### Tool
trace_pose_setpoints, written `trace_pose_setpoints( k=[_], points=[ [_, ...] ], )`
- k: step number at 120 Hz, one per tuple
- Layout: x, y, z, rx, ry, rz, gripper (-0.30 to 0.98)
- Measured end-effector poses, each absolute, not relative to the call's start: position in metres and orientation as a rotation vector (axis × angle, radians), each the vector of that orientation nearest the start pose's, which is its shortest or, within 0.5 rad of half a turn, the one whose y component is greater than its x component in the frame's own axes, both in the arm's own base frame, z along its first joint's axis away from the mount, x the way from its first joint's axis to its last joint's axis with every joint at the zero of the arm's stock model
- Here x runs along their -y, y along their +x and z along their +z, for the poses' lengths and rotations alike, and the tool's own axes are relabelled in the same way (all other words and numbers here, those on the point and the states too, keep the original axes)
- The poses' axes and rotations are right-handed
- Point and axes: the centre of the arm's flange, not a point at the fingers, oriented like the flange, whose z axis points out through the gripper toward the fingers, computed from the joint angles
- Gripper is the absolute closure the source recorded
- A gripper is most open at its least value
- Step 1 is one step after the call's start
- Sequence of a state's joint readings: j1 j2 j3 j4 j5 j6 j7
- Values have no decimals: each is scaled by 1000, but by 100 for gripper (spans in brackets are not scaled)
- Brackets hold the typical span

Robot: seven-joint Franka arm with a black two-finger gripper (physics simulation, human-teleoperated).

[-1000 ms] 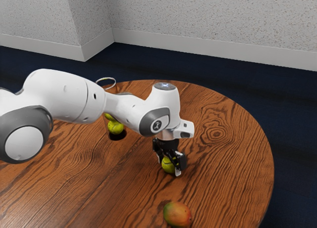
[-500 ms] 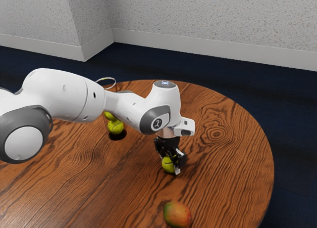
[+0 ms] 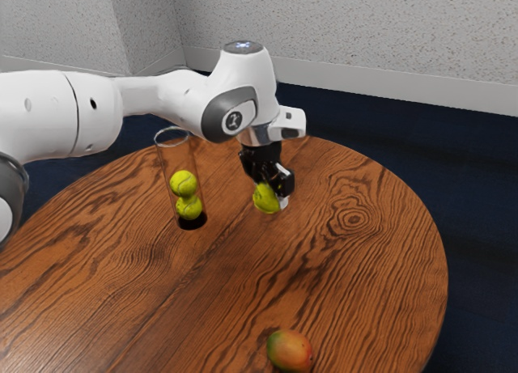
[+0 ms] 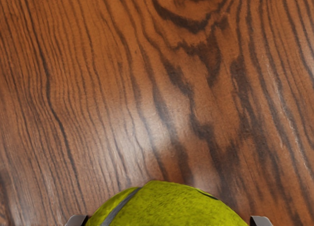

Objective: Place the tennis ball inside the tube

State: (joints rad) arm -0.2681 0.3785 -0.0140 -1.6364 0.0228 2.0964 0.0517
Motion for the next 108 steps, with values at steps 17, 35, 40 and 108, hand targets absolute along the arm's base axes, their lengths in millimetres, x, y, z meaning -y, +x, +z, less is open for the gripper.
trace_pose_setpoints(
  k=[17,35,40,108],
  points=[
    [144,660,462,-447,-3071,-162,50],
    [91,666,509,-339,-3058,-184,55],
    [78,666,520,-315,-3055,-188,57],
    [-91,666,543,-68,-3044,-119,50]
  ],
)
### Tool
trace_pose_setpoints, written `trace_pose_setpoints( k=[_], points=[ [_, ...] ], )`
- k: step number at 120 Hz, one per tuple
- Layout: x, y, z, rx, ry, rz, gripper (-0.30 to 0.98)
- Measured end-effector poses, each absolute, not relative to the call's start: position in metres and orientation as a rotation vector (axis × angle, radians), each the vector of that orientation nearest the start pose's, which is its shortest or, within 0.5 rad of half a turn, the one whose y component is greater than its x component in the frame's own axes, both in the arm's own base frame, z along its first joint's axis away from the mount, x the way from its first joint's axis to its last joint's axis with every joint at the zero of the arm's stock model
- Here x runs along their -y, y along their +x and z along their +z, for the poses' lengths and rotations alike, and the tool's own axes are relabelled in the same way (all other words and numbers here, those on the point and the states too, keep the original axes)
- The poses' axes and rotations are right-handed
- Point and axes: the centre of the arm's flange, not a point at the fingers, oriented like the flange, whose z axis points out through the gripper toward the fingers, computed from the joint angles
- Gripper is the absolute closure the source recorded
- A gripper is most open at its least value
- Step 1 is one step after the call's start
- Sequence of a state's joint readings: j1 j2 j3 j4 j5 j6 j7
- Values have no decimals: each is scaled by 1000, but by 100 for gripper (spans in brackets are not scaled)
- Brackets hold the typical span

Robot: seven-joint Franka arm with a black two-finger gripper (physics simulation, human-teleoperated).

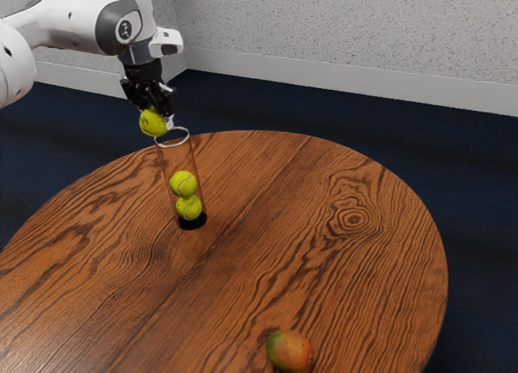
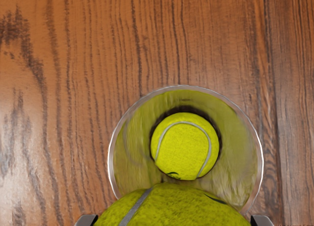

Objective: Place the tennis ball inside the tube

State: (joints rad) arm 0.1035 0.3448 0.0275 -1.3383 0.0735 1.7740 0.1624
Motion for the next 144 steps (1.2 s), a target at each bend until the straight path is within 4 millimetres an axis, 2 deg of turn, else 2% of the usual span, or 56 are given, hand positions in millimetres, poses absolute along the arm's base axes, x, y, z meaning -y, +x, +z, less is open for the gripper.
trace_pose_setpoints(
  k=[30,44,78,109,133,139,144],
  points=[
    [-96,684,527,-114,-3040,-110,54],
    [-95,692,524,-136,-3042,-117,47],
    [-91,701,515,-179,-3049,-119,49],
    [-85,701,516,-215,-3065,-121,19],
    [-84,701,517,-233,-3068,-122,8],
    [-84,698,523,-236,-3069,-131,6],
    [-81,691,536,-237,-3078,-148,5]
  ],
)
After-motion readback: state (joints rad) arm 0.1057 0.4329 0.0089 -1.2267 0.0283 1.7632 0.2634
